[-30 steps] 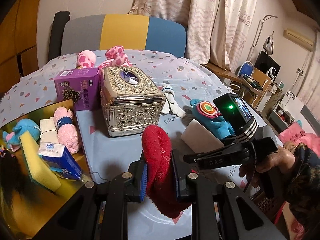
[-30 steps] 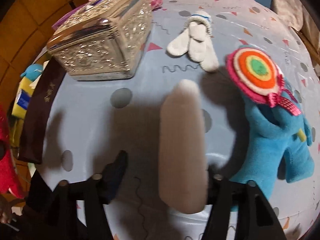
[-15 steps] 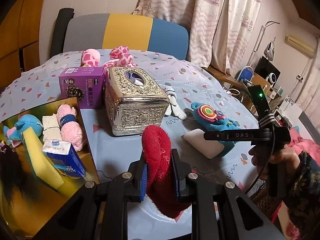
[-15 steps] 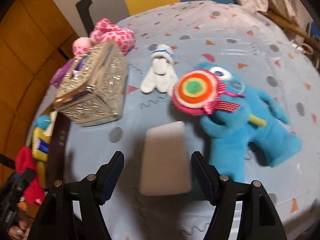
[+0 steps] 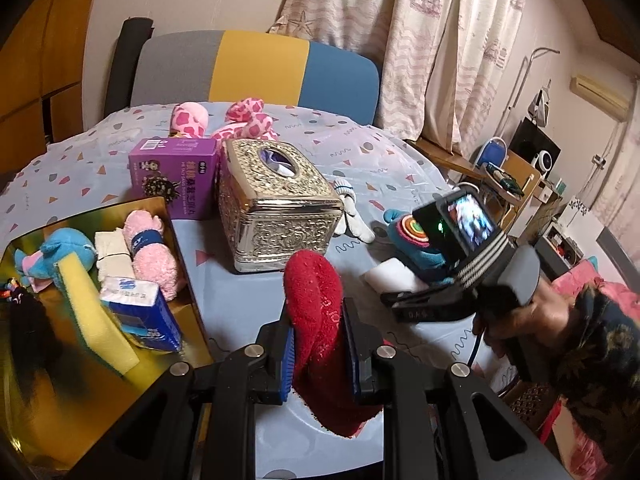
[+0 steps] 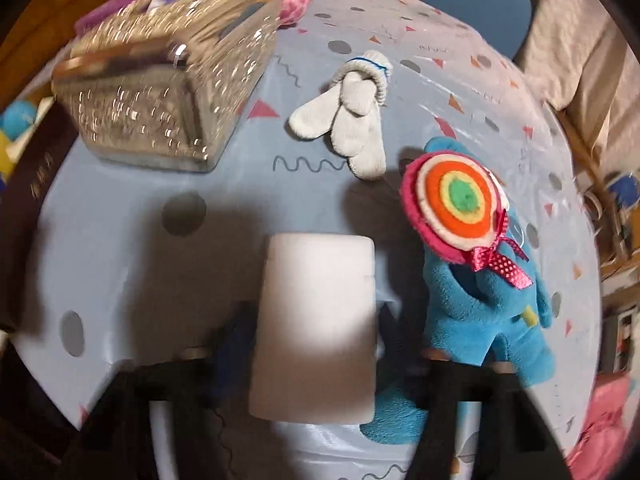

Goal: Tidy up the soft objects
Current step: 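Lower the red sock into the gold tray and open the left tool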

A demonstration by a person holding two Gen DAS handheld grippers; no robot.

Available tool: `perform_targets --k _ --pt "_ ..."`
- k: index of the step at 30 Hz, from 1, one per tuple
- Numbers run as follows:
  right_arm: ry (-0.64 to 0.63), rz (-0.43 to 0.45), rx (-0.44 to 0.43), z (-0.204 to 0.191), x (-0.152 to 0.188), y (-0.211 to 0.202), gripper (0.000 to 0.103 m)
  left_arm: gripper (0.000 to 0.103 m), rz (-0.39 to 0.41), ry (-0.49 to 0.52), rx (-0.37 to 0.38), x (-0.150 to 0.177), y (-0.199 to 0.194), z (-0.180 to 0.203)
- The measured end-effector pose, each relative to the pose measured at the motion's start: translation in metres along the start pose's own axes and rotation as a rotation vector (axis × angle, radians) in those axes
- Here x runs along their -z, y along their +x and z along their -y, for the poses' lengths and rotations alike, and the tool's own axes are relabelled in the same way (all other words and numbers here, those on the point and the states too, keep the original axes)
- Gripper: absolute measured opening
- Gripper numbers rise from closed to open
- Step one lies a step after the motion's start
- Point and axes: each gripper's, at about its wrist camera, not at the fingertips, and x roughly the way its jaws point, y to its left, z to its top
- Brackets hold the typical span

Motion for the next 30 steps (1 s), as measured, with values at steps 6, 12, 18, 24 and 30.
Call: perform_targets --k 6,12,18,24,30 --pt "0.073 0.077 -0.146 0.000 0.007 -0.012 0.054 0.021 0.033 -0.064 -0.024 -0.006 -0.022 -0.028" --pt "0.091 0.026 -0.263 -0.018 0.002 0.001 0.056 0.021 0.049 -0.181 -0.126 -0.005 -0.046 -0.087" --pt "0.073 0.024 -0.252 -0.028 0.008 -0.003 0.057 0.021 0.040 -0.295 -0.293 0.008 -0.073 -0.159" --pt "0.054 0.022 -0.242 -0.030 0.009 -0.005 0.057 0.022 -0.007 -0.318 -0.451 0.021 -0.087 -0.208" --pt "0.031 0.030 -0.225 -0.031 0.007 0.002 0.057 0.023 -0.085 -0.330 -0.504 0.036 -0.075 -0.232"
